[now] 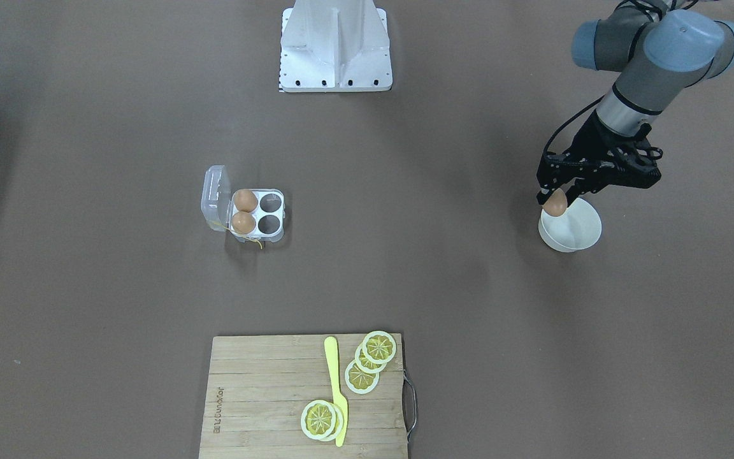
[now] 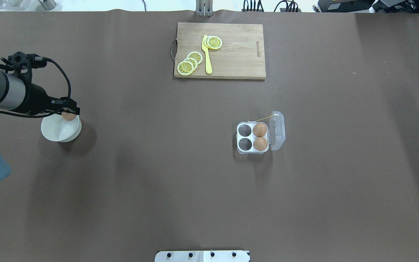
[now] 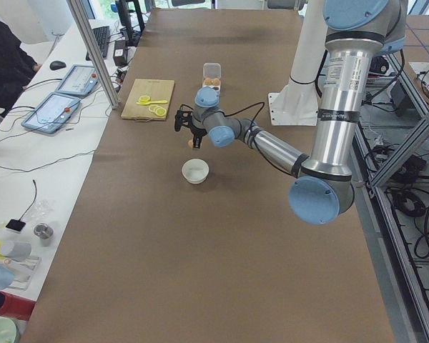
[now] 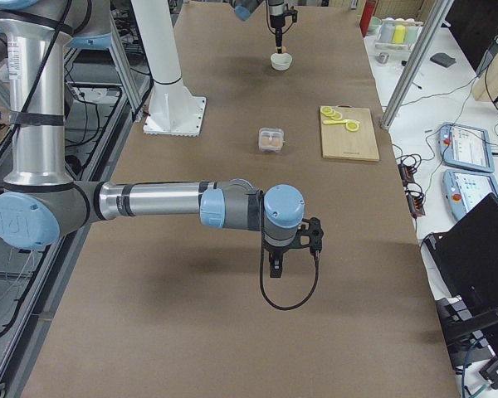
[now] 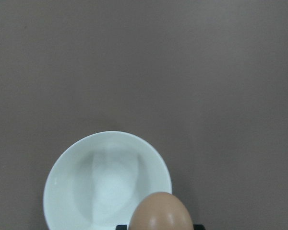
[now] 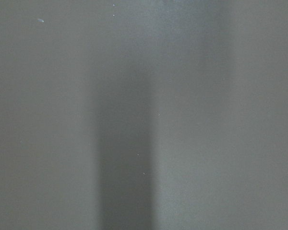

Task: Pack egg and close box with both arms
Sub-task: 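Lift the egg and carry it with the left gripper to the carton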

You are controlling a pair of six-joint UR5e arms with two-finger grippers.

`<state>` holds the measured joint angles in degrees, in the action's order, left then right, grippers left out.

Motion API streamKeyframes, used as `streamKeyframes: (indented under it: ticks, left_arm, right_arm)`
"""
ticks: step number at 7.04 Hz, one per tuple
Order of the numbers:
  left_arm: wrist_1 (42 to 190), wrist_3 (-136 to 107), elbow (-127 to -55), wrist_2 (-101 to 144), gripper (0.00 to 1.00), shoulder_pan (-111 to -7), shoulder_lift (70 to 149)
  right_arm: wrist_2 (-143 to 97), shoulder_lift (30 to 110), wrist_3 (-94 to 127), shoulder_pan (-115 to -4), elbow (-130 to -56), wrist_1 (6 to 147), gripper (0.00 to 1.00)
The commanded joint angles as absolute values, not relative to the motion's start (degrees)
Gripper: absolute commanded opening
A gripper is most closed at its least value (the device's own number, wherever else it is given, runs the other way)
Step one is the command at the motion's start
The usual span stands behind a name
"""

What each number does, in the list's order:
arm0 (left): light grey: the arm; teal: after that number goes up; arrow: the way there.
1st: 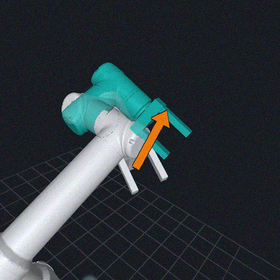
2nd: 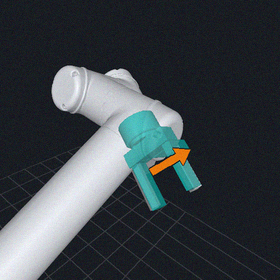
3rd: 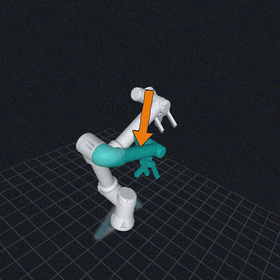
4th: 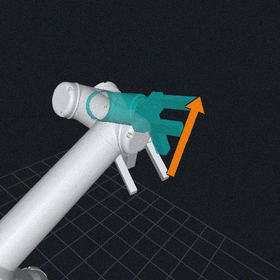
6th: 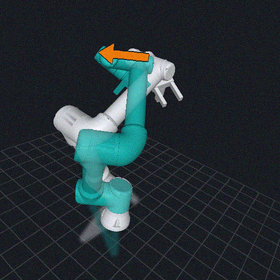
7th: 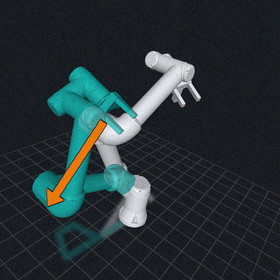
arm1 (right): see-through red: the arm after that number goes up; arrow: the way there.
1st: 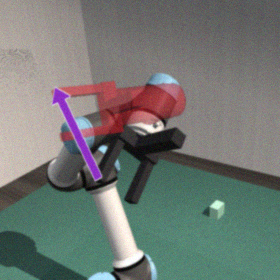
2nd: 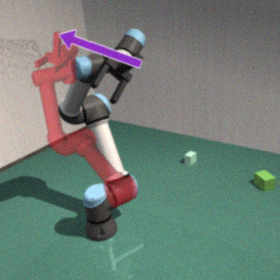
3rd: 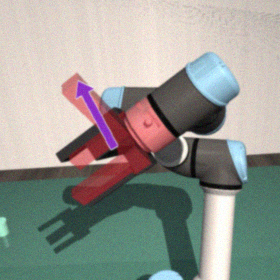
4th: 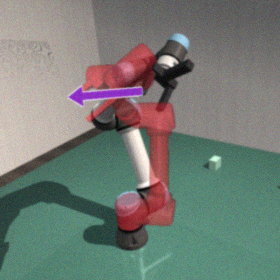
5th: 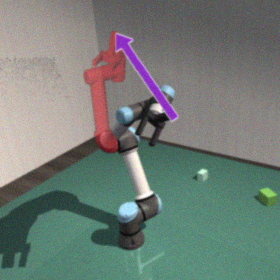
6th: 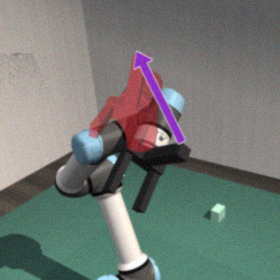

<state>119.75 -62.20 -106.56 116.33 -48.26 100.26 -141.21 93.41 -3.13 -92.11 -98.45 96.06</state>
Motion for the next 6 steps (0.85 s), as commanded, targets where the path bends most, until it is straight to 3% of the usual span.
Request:
streamKeyframes:
  ticks: [1, 6]
  left_arm:
    - [122.1, -72.5, -103.5, 107.3, 0.00, -40.7, 110.4]
    - [120.2, -78.9, -95.9, 78.5, 0.00, -20.0, 127.3]
  right_arm:
    - [-141.0, 93.0, -3.2, -92.1, -98.3, 95.9, 1.00]
    - [-141.2, 92.4, -3.2, -91.6, -98.6, 96.1, 1.00]
